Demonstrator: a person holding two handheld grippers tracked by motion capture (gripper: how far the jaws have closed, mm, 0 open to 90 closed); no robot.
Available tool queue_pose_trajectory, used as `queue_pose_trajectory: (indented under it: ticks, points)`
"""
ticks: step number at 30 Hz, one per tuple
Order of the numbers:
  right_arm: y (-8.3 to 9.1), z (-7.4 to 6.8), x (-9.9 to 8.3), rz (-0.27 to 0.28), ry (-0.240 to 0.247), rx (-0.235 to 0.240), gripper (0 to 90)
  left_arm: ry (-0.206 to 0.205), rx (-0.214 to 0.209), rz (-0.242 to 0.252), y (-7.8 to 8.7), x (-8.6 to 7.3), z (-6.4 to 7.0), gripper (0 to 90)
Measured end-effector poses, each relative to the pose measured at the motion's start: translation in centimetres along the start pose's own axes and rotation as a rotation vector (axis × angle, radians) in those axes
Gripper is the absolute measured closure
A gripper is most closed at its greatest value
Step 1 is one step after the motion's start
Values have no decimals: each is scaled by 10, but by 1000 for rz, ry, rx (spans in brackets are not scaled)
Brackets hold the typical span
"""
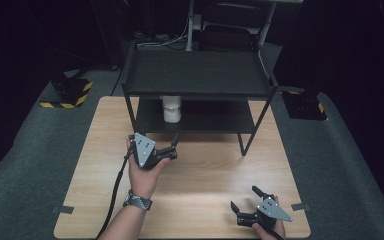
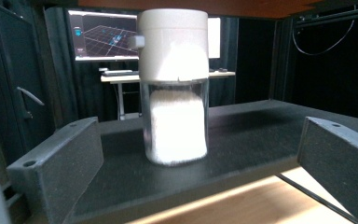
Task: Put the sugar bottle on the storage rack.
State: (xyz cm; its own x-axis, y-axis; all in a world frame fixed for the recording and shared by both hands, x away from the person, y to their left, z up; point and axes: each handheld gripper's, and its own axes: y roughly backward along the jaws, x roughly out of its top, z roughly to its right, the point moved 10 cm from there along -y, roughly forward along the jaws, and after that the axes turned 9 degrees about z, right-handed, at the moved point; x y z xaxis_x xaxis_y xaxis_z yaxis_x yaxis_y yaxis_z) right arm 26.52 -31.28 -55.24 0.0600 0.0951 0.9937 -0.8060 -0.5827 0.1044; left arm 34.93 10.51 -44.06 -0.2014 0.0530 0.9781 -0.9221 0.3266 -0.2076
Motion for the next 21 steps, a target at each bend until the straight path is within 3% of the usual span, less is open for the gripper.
queue_pose_trajectory:
  ticks: [4,16,21]
  points:
    - [0,0,0,-1,0,0,0,22,-10,-4,18,-8,-1,5]
    - [0,0,0,-2,2,-2,0,33,-48,-26,66,-33,-3,5]
    - [0,-1,0,-2,2,-5,0,45,-57,-34,80,-44,-1,5]
